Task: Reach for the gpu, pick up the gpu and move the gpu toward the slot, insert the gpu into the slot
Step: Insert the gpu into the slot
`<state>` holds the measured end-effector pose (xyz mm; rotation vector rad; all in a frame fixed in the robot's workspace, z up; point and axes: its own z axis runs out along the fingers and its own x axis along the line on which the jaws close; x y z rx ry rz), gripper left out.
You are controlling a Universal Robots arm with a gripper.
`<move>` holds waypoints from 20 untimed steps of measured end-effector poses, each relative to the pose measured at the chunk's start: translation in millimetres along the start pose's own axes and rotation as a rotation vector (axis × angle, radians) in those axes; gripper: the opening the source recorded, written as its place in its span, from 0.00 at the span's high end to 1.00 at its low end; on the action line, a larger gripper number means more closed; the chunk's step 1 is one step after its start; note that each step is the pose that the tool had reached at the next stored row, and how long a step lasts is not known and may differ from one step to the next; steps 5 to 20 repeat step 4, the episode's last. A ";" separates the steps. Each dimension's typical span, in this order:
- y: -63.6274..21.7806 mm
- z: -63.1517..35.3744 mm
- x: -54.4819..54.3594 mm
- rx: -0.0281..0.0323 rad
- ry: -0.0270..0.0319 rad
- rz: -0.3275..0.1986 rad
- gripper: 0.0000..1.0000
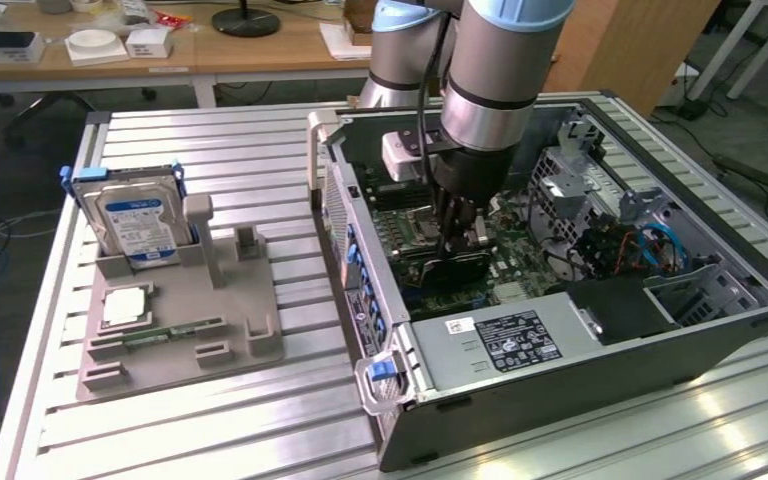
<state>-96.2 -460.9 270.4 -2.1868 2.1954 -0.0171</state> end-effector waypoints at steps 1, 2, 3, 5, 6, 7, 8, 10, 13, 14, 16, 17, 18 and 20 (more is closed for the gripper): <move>0.0 0.0 0.0 0.0000 0.0000 0.000 0.90; 0.0 0.0 0.0 0.0000 0.0000 0.000 0.90; 0.0 0.0 0.0 0.0000 0.0000 0.000 0.90; 0.0 0.0 0.0 0.0000 0.0000 0.000 0.90; 0.0 0.0 0.0 0.0000 0.0000 0.000 0.90; 0.0 0.0 0.0 0.0000 0.0000 0.000 0.90; 0.0 0.0 0.0 0.0000 0.0000 0.000 0.90; 0.0 0.0 0.0 0.0000 0.0000 0.000 0.90; 0.0 0.0 0.0 0.0000 0.0000 0.000 0.90; 0.0 0.0 0.0 0.0000 0.0000 0.000 0.90; 0.0 0.0 0.0 0.0000 0.0000 0.000 0.90; 0.0 0.0 0.0 0.0000 0.0000 0.000 0.90; 0.0 0.0 0.0 0.0000 0.0000 0.000 0.90; 0.0 0.0 0.0 0.0000 0.0000 0.000 0.90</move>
